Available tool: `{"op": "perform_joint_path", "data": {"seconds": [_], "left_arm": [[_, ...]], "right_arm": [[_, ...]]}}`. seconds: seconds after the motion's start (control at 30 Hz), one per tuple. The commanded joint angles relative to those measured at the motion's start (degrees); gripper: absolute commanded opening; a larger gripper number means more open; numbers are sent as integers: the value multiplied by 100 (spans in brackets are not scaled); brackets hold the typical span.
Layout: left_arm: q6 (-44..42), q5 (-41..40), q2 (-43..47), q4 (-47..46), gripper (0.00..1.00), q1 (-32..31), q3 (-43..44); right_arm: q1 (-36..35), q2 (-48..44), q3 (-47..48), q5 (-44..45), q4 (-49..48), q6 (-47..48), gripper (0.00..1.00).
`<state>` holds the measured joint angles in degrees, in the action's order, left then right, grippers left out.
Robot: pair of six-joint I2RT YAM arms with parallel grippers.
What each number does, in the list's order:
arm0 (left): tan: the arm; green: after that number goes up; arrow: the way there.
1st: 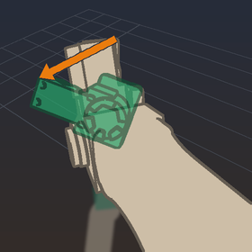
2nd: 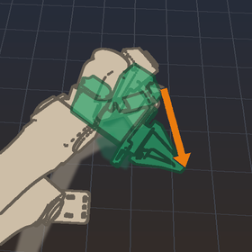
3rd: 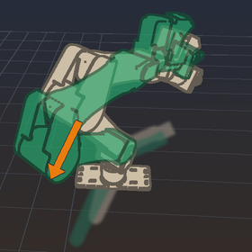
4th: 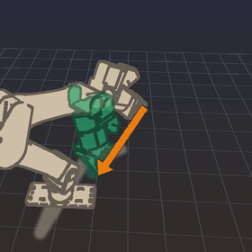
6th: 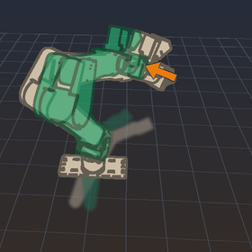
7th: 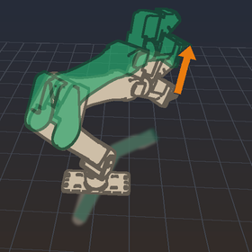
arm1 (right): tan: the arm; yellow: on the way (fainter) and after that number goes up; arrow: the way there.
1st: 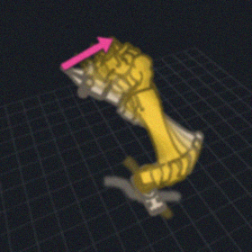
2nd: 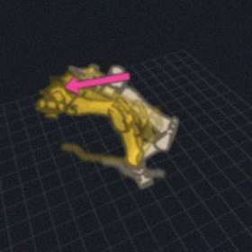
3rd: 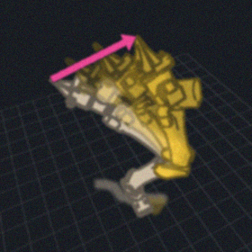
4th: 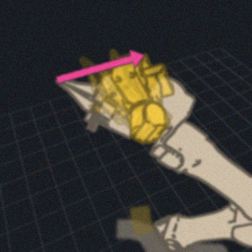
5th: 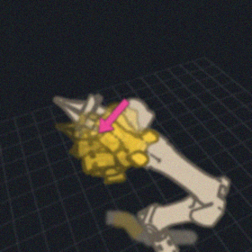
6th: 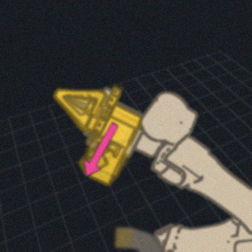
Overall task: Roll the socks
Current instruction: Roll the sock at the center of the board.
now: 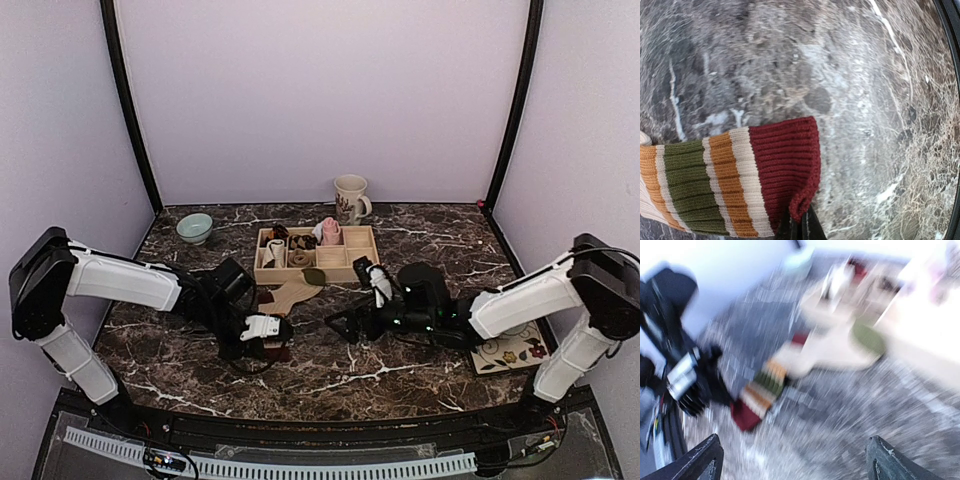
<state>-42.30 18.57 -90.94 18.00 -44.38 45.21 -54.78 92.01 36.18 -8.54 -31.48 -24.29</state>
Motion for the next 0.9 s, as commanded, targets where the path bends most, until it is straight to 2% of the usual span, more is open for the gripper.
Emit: {"op": "perform_joint_path", "data": {"seconds": [0.0,0.07,0.1,0.17,0.2,0.33,0.37,0.43,0.5,0.63,0.87], "left_arm": [[66,583,-126,541,0,381,391],[85,696,-143,569,0,492,442],[100,732,-137,563,0,509,439],[123,819,-169,617,0,513,457],[164,861,-182,643,0,527,471],[223,1150,-293,791,0,594,508],[215,1182,-320,836,0,605,524],[205,1270,-341,917,0,635,553],[209,1385,-302,995,0,686,554],[131,1557,-143,1153,0,773,524],[40,1674,-154,1252,0,878,528]], "right_arm": [[-53,-947,-438,3001,-749,-205,99],[10,-1027,-482,3177,-582,-515,99],[11,-1124,-721,3139,-861,-669,99],[15,-1265,-1330,2800,-2225,-578,99],[15,-1250,-1443,2437,-2491,-284,99],[-152,-809,-571,810,-1188,1207,99],[-223,-715,-469,629,-1001,1479,99],[-339,-601,-500,286,-1173,1805,99],[-349,-472,-507,-49,-1495,1850,94],[-391,33,-99,-417,-1551,1694,80],[-982,1079,668,-238,-1457,2144,73]]}}
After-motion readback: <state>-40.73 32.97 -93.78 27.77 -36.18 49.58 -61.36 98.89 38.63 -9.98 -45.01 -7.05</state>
